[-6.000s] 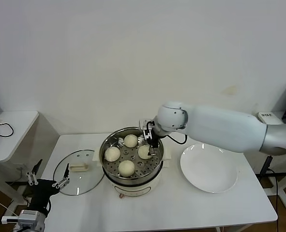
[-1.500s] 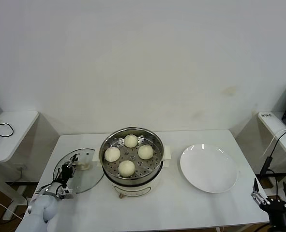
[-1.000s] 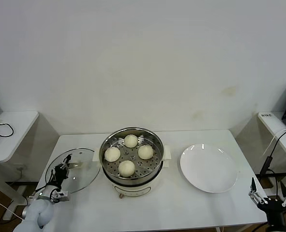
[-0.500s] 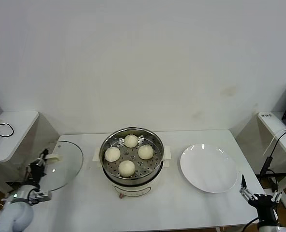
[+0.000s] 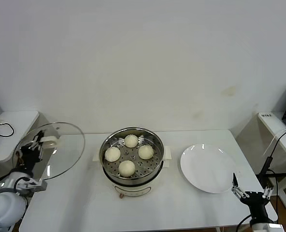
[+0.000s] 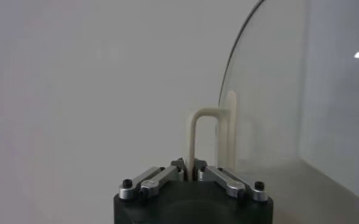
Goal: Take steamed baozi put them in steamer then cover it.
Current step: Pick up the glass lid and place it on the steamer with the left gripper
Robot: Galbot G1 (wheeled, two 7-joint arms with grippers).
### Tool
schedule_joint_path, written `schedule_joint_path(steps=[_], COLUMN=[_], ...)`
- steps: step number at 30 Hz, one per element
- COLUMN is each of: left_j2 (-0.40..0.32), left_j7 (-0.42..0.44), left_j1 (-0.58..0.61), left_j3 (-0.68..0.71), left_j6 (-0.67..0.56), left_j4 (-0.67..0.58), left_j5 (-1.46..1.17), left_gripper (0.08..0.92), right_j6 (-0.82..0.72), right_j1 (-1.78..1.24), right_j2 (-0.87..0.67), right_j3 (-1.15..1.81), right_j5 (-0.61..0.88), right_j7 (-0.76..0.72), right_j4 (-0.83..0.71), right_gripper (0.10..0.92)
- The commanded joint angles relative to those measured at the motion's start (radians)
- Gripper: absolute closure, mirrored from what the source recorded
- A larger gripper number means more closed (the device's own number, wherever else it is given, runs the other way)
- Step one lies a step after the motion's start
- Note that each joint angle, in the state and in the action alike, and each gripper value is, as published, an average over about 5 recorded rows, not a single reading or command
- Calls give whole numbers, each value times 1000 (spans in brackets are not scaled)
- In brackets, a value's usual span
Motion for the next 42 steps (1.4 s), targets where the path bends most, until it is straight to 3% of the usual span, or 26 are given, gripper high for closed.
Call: schedule_joint_path(steps=[1,10,27,42], left_j2=[68,-108,-378,-459], left_j7=[112,183,256,266], left_j1=[-177,-299,-385,-384], left_j3=[306,538,641,708], left_j6=[219,287,313,314], left_j4=[-202,-129,-27,24], left_j5=[-24,194,458,513], left_gripper=[852,852,852,852], right_j6=[1,-1,4,9], right_j1=[8,21,49,47], right_j2=[1,9,23,25], right_j3=[-49,-118,-190,-198], right_j5=[-60,-145,-187,-191], right_j7=[0,3,6,6], right_j4=[6,5,-38,-50], right_gripper=[203,203,203,203])
